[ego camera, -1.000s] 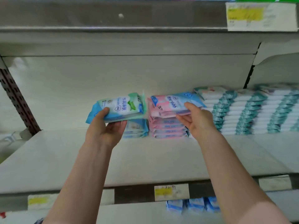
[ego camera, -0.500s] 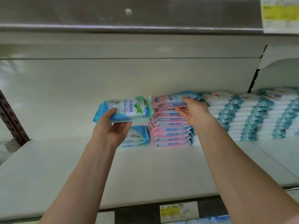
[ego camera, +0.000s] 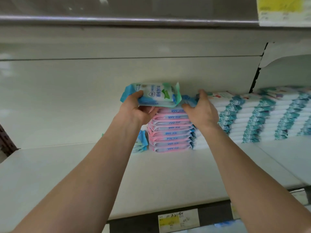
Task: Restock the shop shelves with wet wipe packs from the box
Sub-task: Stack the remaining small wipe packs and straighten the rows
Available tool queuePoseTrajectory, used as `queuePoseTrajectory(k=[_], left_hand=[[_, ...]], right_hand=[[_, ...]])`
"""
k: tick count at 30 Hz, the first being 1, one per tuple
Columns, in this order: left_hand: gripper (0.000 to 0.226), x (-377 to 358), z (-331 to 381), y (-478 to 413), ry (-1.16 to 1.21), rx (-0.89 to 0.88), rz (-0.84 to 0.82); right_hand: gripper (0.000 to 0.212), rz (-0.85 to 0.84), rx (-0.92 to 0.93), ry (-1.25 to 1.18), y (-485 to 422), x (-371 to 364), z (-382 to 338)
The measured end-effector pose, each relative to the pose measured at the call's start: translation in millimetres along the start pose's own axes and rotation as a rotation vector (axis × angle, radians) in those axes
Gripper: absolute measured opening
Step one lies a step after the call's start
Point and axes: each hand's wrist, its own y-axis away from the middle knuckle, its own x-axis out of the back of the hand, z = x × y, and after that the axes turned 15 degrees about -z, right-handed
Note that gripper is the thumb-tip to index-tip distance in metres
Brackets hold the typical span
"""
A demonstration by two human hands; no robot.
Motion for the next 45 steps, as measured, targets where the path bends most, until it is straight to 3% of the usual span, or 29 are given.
queuePoseTrajectory(k=[5,6,8,11,13,16,20,23,25,27,32,37,41,45], left_hand=[[0.014,8.6,1.2,0.0,0.046,-0.004,0.012],[0.011,14.9,5.1,1.4,0.053,-0.018,0.004],[0.008,32.1,14.6,4.9,0.073,-0.059,-0.012],[0.017,61.3,27.3,13.3,0.077,-0.096,-0.015],[0.021,80.1,33.8,20.0,0.045,-0.093,-0.001],[0.020,107.7,47.5,26.7,-0.026,-0.097,0.044],[0.024,130.4,56.9,31.9,-0.189,-0.068,-0.027],[0.025,140.7,52.9,34.3,-0.391,0.068,-0.072],[0.027,150.2,61.8,36.6,-0.481,0.135,-0.012],[0.023,159.3,75.9,40.0,-0.596,0.223,0.050],[0.016,161.7,87.0,40.8,-0.857,0.473,0.029],[0.006,174.9,108.6,17.5,-0.681,0.332,0.040],[0.015,170.4,103.8,1.1,-0.819,0.315,0.076],[0.023,169.1,92.6,-14.4,-1.004,0.177,0.195]], right_hand=[[0.036,-0.115,0.102,0.206,4.1,-2.1,-4.6],[0.031,-0.096,0.119,0.140,5.1,-2.0,-6.8],[0.022,-0.106,0.164,-0.215,15.4,-1.6,-19.4],[0.028,-0.394,0.135,-0.634,38.9,-9.9,-53.5],[0.022,-0.579,0.127,-0.679,48.6,-26.9,-70.6],[0.007,-0.689,0.100,-0.747,52.7,-56.2,-82.2],[0.014,-0.802,0.010,-0.849,62.1,-88.8,-88.2],[0.013,-0.964,0.000,-0.654,75.0,-101.1,-92.8],[0.025,-0.939,-0.035,-0.586,71.2,-103.9,-91.4],[0.028,-0.846,-0.099,-0.667,60.1,-106.8,-87.8],[0.012,-0.900,-0.164,-0.859,55.7,-122.8,-85.0],[0.018,-0.728,-0.231,-1.089,50.0,-129.8,-74.8],[0.018,-0.693,-0.274,-1.096,48.8,-132.8,-70.6],[0.019,-0.653,-0.270,-0.978,52.2,-139.5,-63.1]])
